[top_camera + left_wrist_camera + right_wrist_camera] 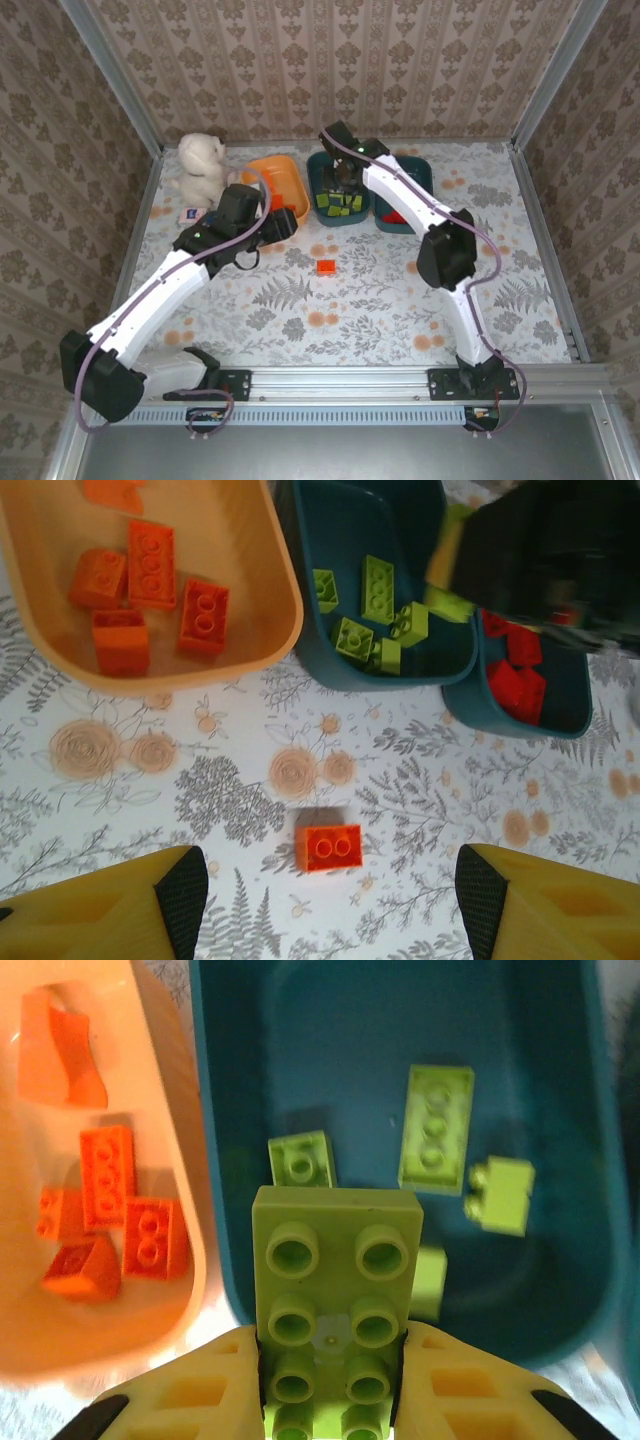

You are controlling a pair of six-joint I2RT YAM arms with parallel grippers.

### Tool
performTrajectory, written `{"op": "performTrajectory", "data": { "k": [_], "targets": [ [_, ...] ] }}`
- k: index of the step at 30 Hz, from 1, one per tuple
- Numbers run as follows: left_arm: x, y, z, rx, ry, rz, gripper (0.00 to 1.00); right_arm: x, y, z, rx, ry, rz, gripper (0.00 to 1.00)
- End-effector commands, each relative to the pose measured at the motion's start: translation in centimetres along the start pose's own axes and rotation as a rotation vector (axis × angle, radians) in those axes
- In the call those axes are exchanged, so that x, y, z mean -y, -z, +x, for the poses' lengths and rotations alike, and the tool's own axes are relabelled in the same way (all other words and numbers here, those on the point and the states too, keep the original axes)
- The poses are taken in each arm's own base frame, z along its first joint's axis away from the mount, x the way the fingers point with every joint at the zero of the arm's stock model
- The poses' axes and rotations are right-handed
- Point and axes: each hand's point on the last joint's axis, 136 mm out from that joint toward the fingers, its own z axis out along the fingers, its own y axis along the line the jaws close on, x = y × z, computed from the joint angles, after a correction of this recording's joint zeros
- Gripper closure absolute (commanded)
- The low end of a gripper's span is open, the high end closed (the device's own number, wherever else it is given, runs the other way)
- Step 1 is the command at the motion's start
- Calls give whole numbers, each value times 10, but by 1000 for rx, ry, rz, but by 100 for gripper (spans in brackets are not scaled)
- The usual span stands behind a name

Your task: Sort the legos into containers by color

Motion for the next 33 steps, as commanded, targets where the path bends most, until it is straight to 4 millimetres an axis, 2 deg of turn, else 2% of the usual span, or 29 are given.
{"op": "performTrajectory", "data": {
  "k": [1, 4, 9, 12, 19, 21, 28, 30, 33],
  "targets": [
    [13, -1, -18, 27, -9, 42, 30, -6, -23, -13, -13, 30, -63, 77],
    [13, -5, -23, 23, -9, 42, 30, 0, -48, -26, -4, -20, -96, 77],
    [14, -6, -25, 17, -11, 39, 30, -8, -78, -38, 18, -31, -195, 75],
    [10, -7, -21, 6, -6, 29, 31, -6, -93, -39, 16, -39, -196, 74],
    [5, -10, -14, -8, 20, 18, 31, 15, -120, -37, -4, -119, -158, 73],
    [5, -10, -15, -5, 22, 16, 31, 17, -124, -35, -10, -122, -149, 71],
    [3, -13, -14, -10, 24, 9, 31, 20, -129, -29, -33, -128, -138, 54],
    [4, -13, -14, -9, 24, 9, 31, 18, -121, -34, -20, -128, -147, 48],
    [4, -11, -14, -13, 17, 7, 31, 9, -97, -52, 31, -123, -180, 46]
  ]
}}
